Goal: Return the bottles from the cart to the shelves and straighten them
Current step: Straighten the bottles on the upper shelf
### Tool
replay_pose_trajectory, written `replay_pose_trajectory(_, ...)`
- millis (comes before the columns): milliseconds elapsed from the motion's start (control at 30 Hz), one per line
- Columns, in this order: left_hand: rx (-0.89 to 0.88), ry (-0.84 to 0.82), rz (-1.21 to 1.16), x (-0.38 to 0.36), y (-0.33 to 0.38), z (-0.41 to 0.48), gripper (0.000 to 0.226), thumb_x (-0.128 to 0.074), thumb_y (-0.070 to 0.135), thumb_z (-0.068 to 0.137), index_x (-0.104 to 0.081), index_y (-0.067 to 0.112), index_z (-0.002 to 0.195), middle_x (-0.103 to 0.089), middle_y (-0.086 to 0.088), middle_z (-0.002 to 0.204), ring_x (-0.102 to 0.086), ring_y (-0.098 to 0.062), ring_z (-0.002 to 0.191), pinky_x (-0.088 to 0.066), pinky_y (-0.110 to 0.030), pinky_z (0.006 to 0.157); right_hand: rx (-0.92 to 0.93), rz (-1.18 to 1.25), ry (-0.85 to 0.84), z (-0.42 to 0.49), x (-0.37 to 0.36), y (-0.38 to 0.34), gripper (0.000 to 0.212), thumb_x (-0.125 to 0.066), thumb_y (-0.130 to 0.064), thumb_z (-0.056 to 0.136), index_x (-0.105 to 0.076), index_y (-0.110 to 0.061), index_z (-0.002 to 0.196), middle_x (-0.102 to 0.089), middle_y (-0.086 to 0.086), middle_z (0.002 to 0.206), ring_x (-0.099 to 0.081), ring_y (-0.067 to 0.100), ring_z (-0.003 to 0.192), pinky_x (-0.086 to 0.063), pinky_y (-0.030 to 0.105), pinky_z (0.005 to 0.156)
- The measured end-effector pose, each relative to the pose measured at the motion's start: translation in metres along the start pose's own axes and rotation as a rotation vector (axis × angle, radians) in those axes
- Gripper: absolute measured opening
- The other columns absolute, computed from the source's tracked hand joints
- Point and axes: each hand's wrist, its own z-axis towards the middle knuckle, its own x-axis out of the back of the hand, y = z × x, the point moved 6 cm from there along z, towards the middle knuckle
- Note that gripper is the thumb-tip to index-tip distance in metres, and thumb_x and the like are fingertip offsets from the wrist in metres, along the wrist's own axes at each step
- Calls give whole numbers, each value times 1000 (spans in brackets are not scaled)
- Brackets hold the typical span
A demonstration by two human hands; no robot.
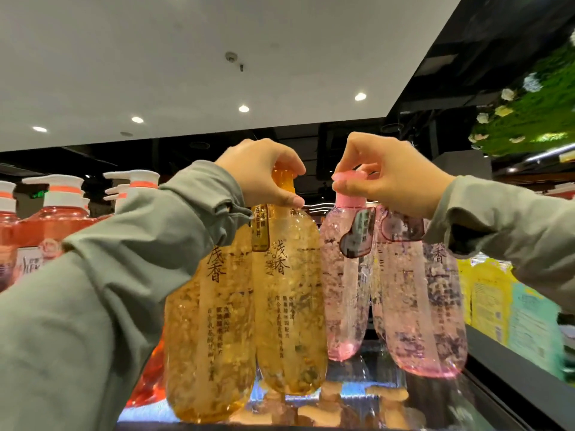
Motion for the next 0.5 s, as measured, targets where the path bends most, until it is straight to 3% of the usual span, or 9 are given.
replay_pose_trajectory(133,-50,113,-46,-7,3,-13,40,-72,36,78,-62,26,116,-59,7,116,-51,-14,114,-42,-31,99,-21,-10,73,-5,-1,1,15,-69,-30,84,-55,-25,82,-66,-6,99,-63,16,93,-52,46,88)
replay_pose_trajectory(300,-71,223,-115,-8,5,-30,29,-68,24,84,-62,22,113,-56,2,128,-46,-16,125,-38,-41,106,5,8,111,-15,3,-13,12,-69,-23,84,-57,-18,84,-67,-3,97,-61,12,101,-51,43,91)
replay_pose_trajectory(400,-70,210,-90,-2,12,-35,32,-69,24,83,-61,22,114,-56,2,127,-46,-17,124,-38,-39,106,15,-5,140,-24,6,-21,14,-69,-23,84,-58,-16,86,-67,-2,96,-62,14,99,-53,40,86)
replay_pose_trajectory(500,-98,177,-74,-1,25,-42,36,-70,26,83,-59,24,118,-55,5,128,-45,-13,123,-35,-27,104,11,-19,174,-30,9,-26,15,-71,-23,83,-60,-13,86,-67,-1,93,-62,13,97,-54,37,84)
